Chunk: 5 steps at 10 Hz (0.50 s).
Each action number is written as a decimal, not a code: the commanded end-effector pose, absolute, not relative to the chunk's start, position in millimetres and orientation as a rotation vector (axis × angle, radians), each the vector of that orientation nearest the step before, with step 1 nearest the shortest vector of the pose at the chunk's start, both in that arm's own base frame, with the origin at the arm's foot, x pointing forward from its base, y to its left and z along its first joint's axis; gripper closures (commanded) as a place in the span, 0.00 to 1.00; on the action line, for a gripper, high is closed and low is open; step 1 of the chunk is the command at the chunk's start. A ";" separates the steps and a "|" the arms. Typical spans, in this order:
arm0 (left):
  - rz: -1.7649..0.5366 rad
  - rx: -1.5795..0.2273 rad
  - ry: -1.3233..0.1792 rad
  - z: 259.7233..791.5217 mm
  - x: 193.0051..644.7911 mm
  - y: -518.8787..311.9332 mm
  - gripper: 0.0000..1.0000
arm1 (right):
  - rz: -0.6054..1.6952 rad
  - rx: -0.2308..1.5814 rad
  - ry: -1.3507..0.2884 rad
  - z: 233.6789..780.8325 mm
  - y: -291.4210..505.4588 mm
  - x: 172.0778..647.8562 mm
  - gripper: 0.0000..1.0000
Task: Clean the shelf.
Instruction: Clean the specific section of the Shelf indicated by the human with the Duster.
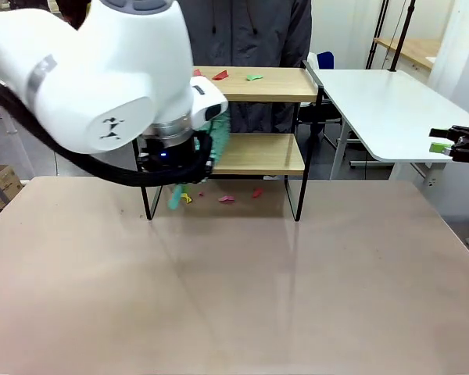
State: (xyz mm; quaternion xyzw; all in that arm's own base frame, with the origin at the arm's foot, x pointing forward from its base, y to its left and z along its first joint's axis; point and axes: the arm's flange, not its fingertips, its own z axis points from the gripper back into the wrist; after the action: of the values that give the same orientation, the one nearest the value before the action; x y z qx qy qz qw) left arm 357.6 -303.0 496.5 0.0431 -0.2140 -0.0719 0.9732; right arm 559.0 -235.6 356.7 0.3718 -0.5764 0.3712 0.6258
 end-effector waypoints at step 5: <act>0.001 0.451 -0.456 514.9 330.2 -248.3 0.87 | 0.843 0.854 -1.311 361.8 -232.6 558.1 0.00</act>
State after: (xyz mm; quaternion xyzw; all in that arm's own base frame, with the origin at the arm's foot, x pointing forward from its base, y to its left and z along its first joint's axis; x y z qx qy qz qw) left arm 331.2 -249.8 511.2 0.1716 -0.2121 -0.0329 0.9615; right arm 559.0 -235.6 356.7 0.3718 -0.5764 0.3712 0.6258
